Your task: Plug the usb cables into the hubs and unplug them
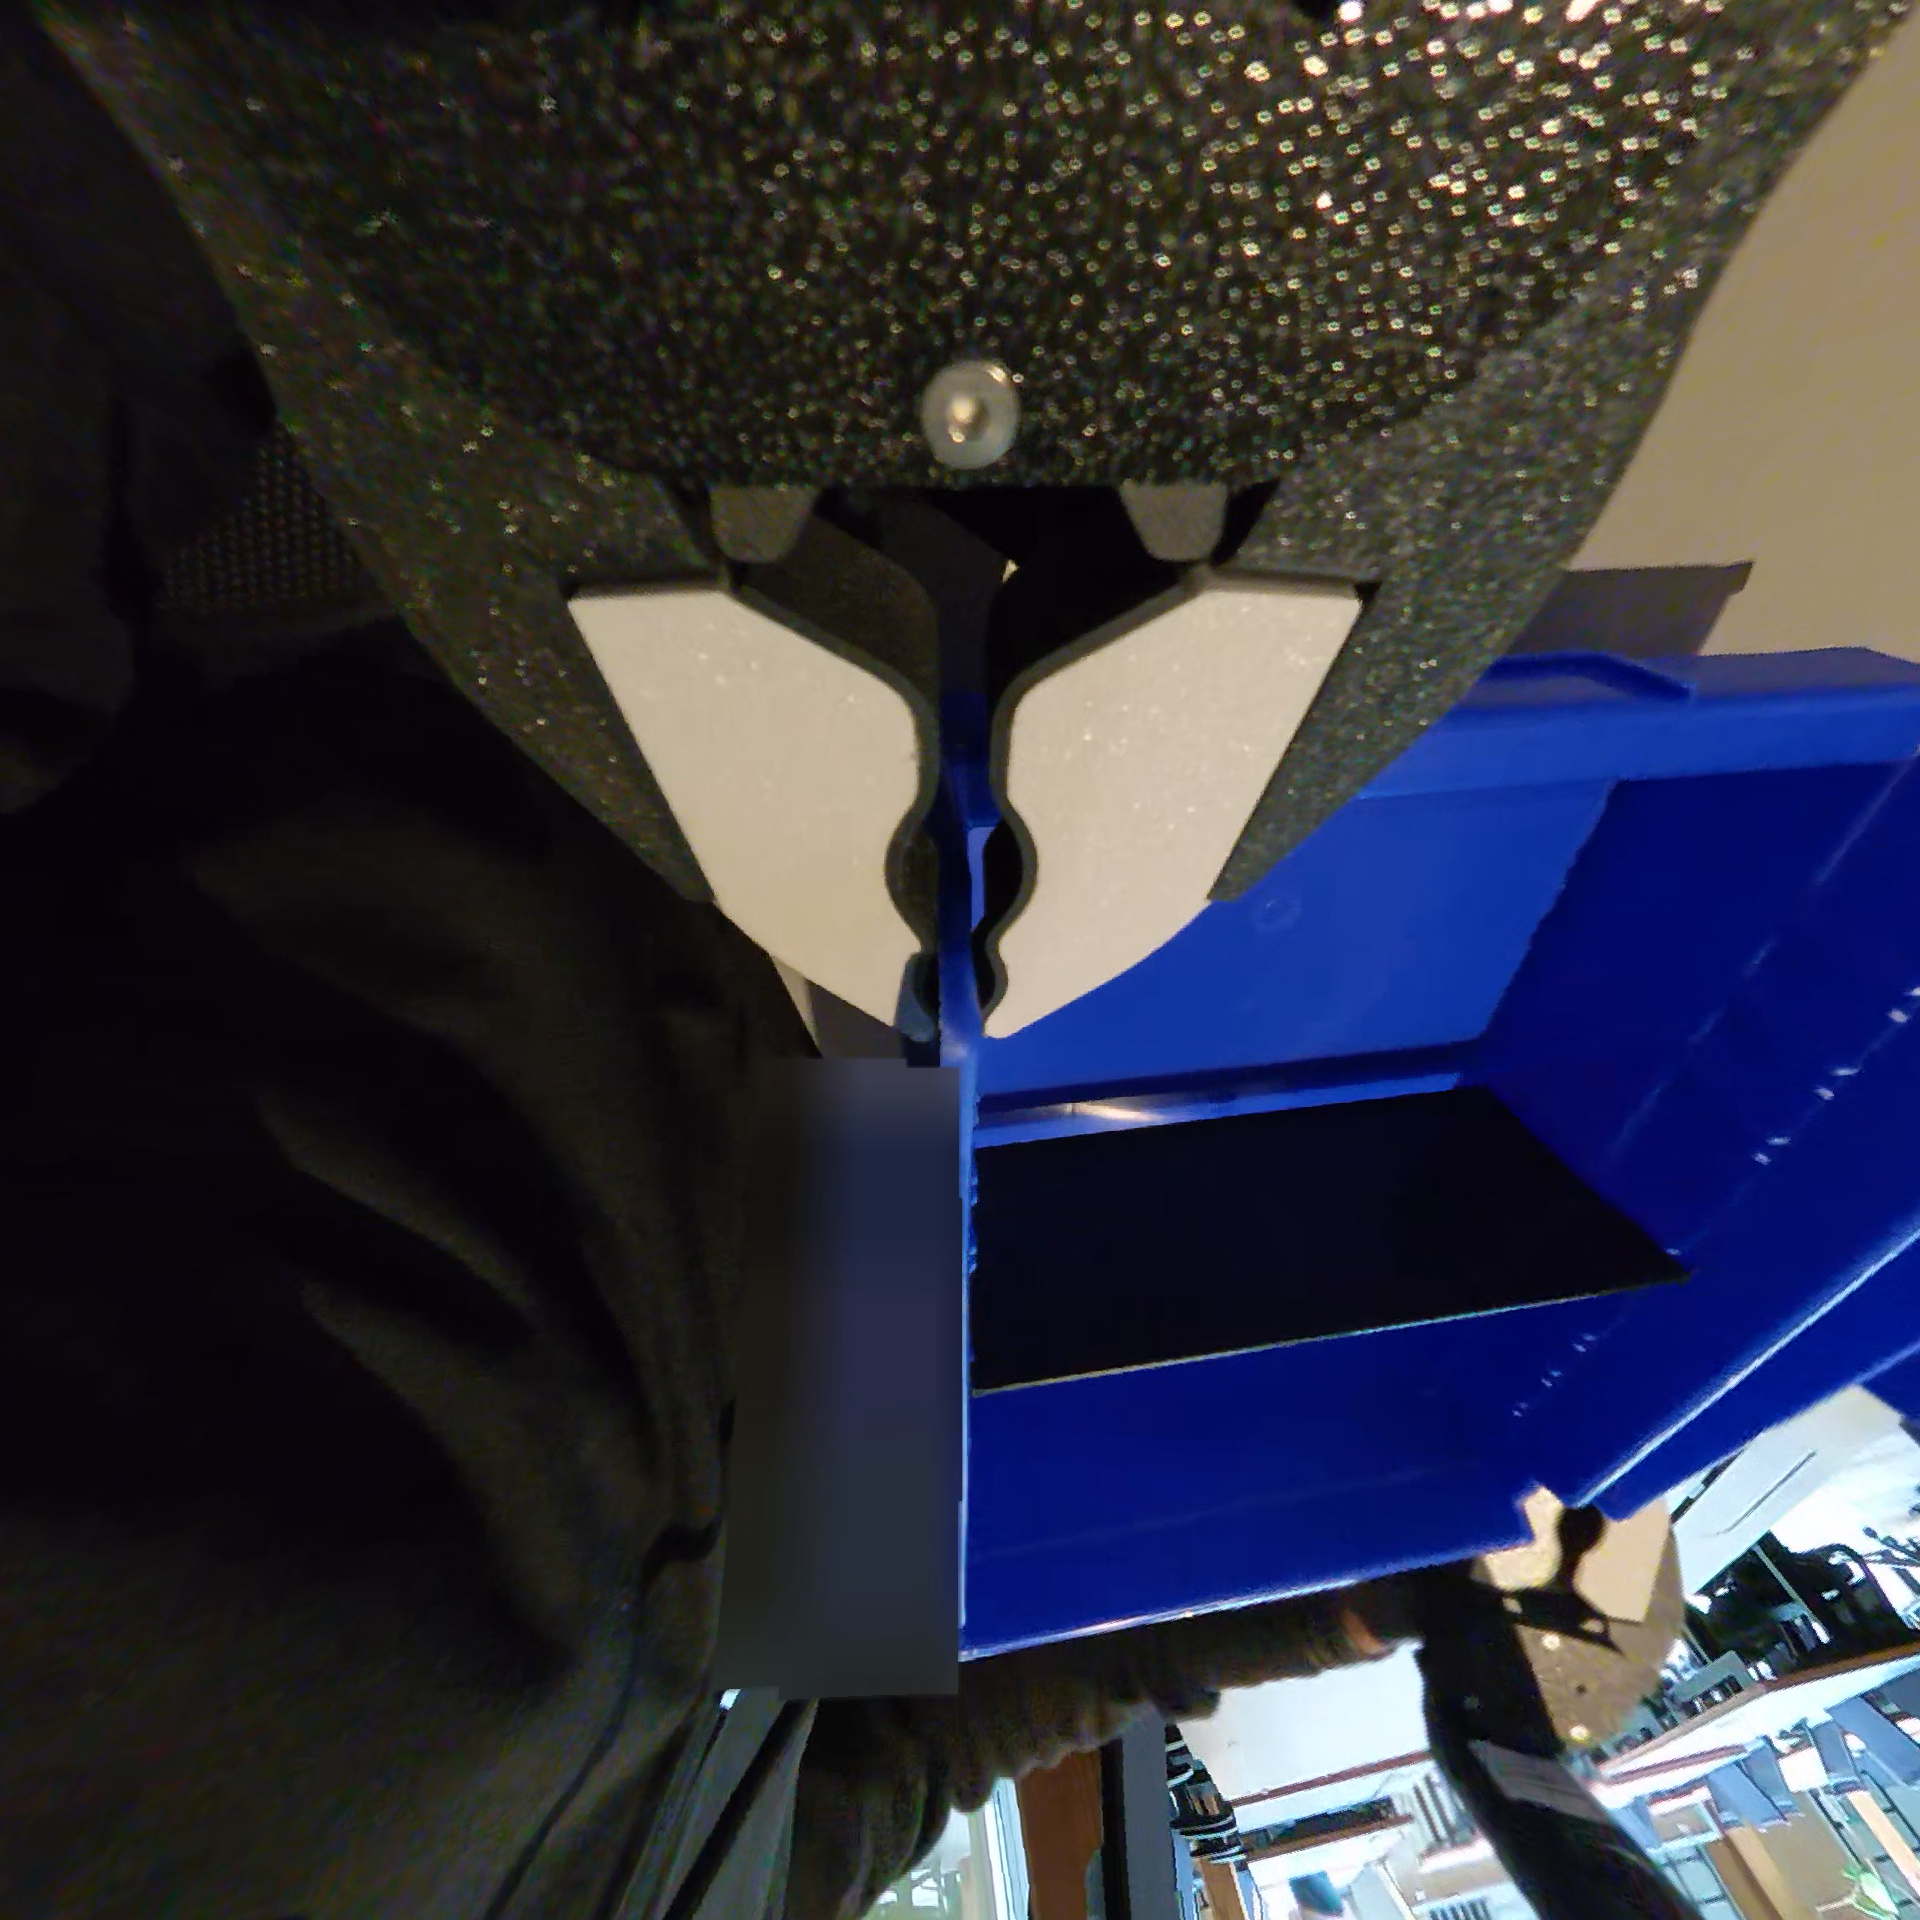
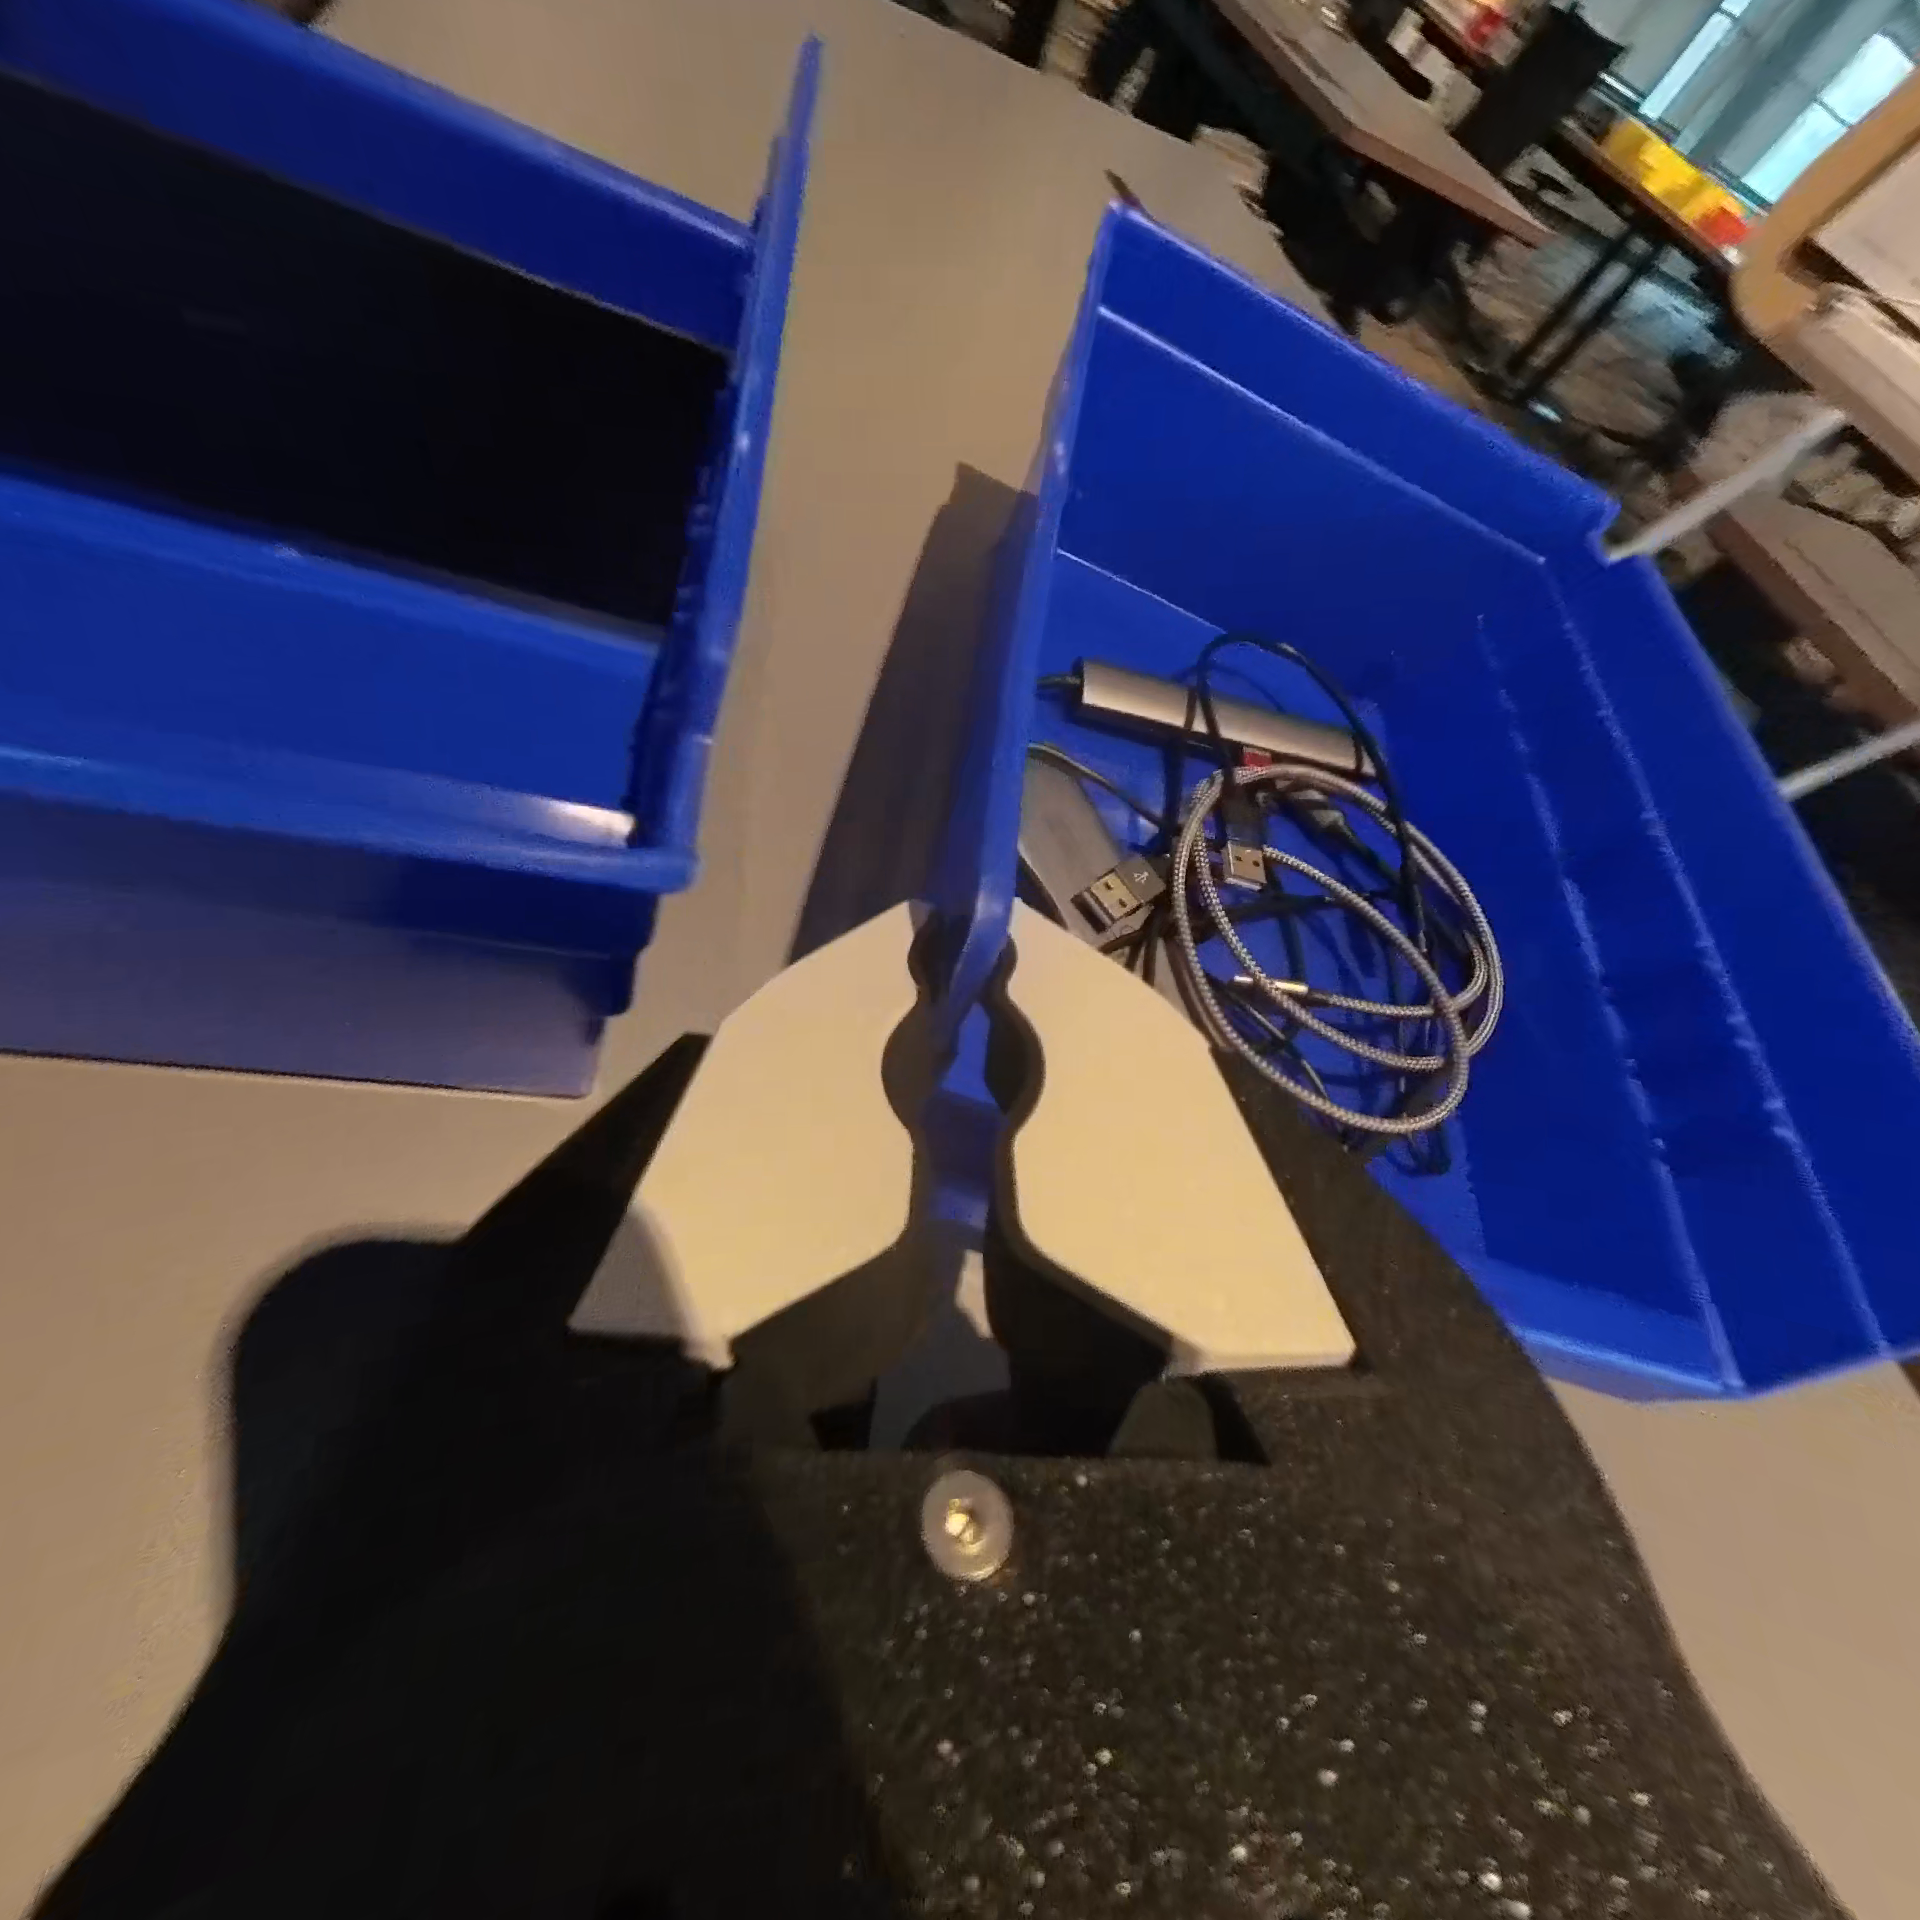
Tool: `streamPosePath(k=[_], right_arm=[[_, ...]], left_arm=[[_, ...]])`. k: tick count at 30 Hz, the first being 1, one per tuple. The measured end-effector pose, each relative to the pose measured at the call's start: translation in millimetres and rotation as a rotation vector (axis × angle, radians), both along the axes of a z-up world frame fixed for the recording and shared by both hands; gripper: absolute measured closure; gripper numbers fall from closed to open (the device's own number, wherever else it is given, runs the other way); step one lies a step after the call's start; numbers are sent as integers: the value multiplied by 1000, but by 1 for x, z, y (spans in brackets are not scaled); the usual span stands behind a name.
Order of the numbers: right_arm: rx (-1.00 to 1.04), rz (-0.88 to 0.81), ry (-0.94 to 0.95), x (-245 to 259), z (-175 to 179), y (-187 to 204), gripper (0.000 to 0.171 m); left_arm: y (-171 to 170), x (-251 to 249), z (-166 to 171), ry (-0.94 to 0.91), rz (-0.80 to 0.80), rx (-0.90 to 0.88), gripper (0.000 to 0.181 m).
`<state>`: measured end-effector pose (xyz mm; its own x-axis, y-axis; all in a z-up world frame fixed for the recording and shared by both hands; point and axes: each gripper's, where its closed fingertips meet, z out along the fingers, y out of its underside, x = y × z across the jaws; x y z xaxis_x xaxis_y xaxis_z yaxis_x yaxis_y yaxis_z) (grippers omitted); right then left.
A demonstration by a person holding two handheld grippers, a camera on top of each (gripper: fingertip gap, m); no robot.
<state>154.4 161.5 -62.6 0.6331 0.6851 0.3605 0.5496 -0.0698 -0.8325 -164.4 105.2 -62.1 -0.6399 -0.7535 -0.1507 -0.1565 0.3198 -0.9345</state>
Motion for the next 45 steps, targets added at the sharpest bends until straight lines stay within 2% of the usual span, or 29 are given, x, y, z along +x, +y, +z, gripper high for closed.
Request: streamPosePath(k=[8, 18, 27, 28, 30, 33, 36, 39, 41, 42, 45], right_arm=[[-32, 232, 15, -20, 0, 24, 166], [-64, 297, -24, -29, 0, 71, 167], [17, 192, 14, -23, 3, 85, 161], [44, 168, 21, -20, 6, 85, 157], [81, 106, 46, -10, 15, 86, 145], [131, 10, 107, 10, 32, 79, 130], [180, -117, 174, 36, 42, 70, 141], [198, -273, 203, 70, 45, 65, 144], [198, -391, 239, 94, 47, 65, 145], [200, -447, 255, 104, 48, 65, 146], [207, -558, 246, 123, 46, 63, 147]], left_arm=[[1, 3, 1, -6, 19, -1, 178], [-11, 15, 0, -27, 177, 33, 177], [-8, 32, 4, -58, 304, 58, 174], [-10, 28, 9, -99, 306, 49, 172], [-13, 20, 27, -181, 290, -28, 155], [-4, 8, 53, -273, 307, -110, 147], [32, 8, 83, -356, 458, -126, 147], [120, 25, 105, -295, 827, -209, 148], [199, 37, 98, -165, 1135, -291, 143], [233, 45, 91, -110, 1236, -328, 135], [285, 87, 53, 137, 1345, -360, 115]])
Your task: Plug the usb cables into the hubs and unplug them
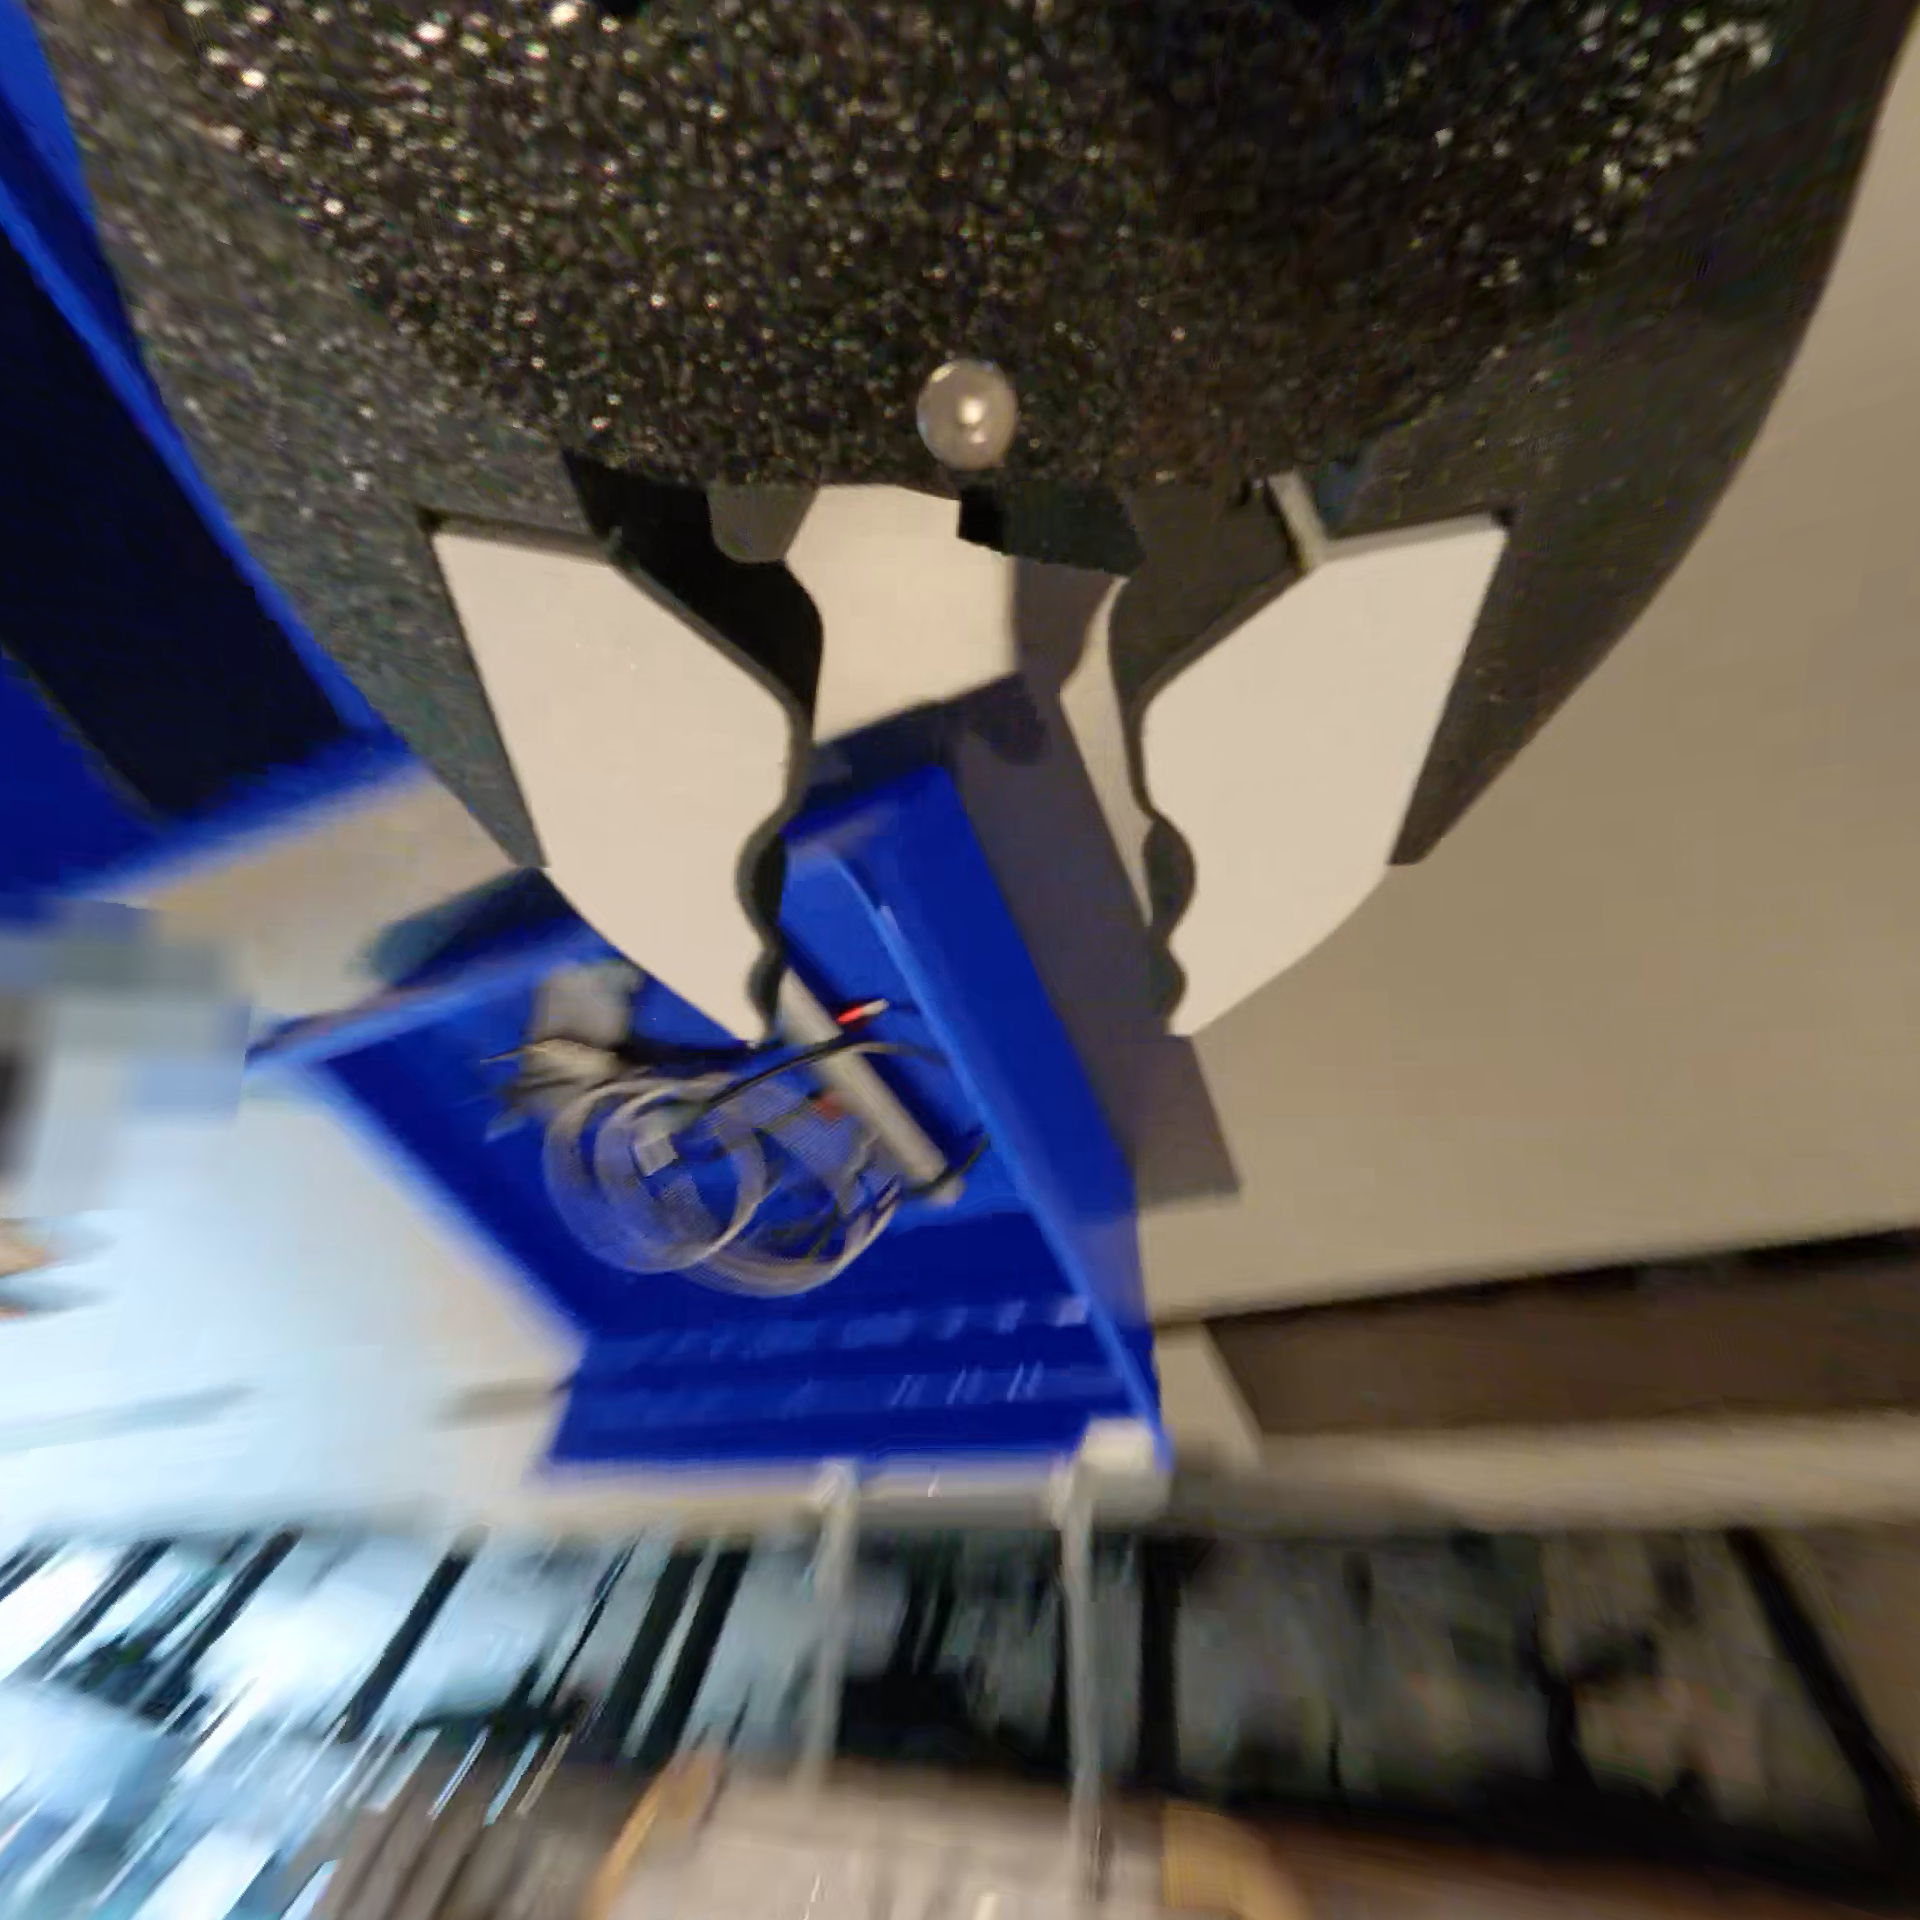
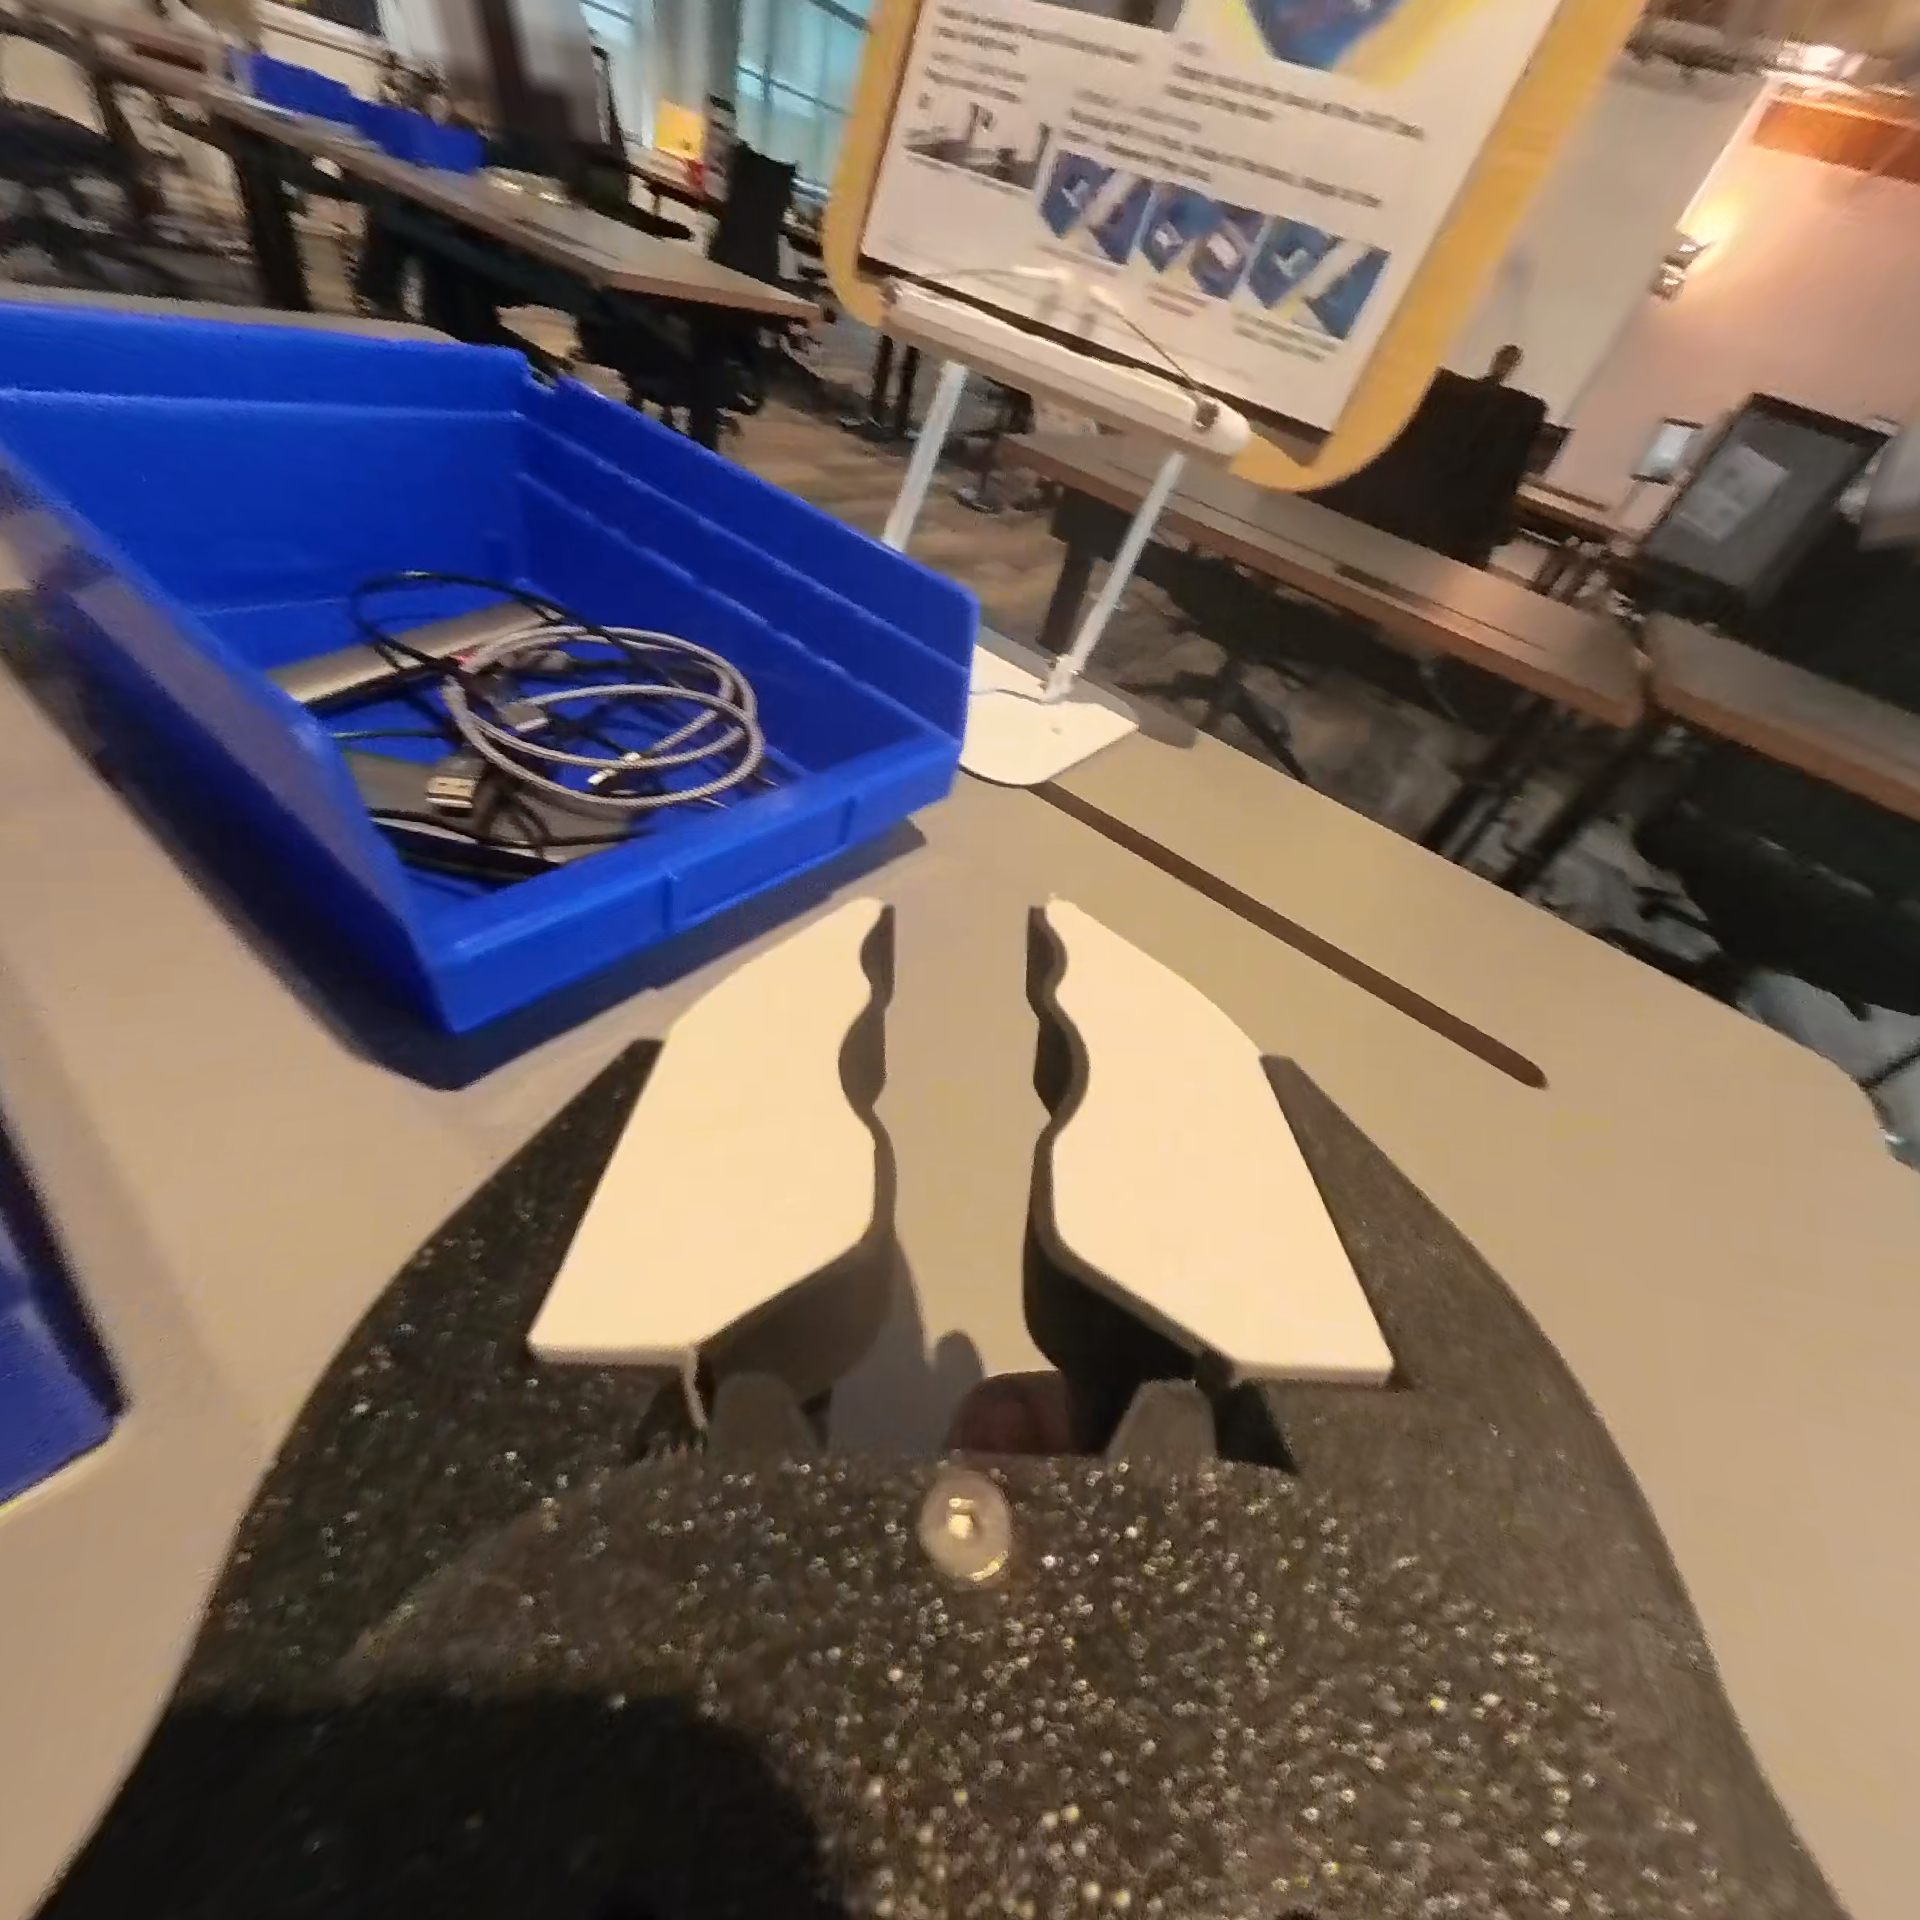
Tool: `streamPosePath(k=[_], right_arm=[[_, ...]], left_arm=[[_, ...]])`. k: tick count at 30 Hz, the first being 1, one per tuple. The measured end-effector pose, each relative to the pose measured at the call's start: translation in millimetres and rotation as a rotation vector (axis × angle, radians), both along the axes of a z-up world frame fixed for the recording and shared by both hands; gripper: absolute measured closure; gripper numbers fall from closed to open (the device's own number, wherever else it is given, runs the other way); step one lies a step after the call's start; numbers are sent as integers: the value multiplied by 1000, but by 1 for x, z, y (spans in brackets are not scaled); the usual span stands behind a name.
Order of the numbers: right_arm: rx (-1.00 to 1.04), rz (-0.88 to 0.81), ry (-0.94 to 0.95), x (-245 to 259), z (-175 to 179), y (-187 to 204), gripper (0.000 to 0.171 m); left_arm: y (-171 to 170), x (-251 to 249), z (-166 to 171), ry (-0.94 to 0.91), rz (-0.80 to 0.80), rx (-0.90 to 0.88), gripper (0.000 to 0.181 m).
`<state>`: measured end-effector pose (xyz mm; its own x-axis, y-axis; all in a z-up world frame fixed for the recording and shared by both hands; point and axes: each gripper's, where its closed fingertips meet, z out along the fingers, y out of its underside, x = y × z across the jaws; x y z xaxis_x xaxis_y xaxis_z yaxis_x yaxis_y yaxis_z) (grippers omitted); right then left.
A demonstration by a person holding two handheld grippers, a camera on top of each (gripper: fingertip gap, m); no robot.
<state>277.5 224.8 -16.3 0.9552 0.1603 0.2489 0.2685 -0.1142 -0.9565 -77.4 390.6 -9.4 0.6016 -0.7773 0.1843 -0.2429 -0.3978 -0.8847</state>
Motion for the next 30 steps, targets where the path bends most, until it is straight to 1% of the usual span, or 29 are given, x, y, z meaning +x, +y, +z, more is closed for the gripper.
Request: streamPosePath(k=[2, 3, 4, 5, 6, 7, 9, 11, 15, 19, 27, 30], right_arm=[[-13, -35, -53, 4, -5, -3, 148], [-23, -43, -82, 4, -8, -5, 148], [-32, -44, -103, 3, -11, -6, 149], [-42, -42, -115, 2, -13, -6, 149], [-53, -41, -122, 1, -16, -5, 149], [-61, -42, -129, 1, -18, -4, 149], [-76, -46, -149, -1, -23, -1, 149], [-93, -51, -186, -2, -28, 0, 149], [-108, -71, -264, -1, -33, 0, 149], [-104, -76, -283, 0, -32, 0, 150], [-110, -74, -296, 0, -33, -1, 150], [-114, -74, -302, 0, -34, -1, 150]], left_arm=[[20, 14, -22, 132, 62, 10, 113], [22, 20, -27, 142, 57, 11, 105], [19, 25, -28, 115, 38, -4, 111], [17, 27, -29, 99, 20, -6, 126], [14, 23, -30, 89, 9, -1, 136], [12, 22, -29, 69, -4, 1, 151], [6, 22, -28, -8, -24, -20, 168], [6, 21, -27, -26, -14, 5, 170], [15, 11, -24, -3, 53, 71, 173], [29, -8, -23, 10, 96, 97, 174], [74, -97, -22, 90, 291, 152, 176], [89, -136, -20, 134, 419, 182, 176]])
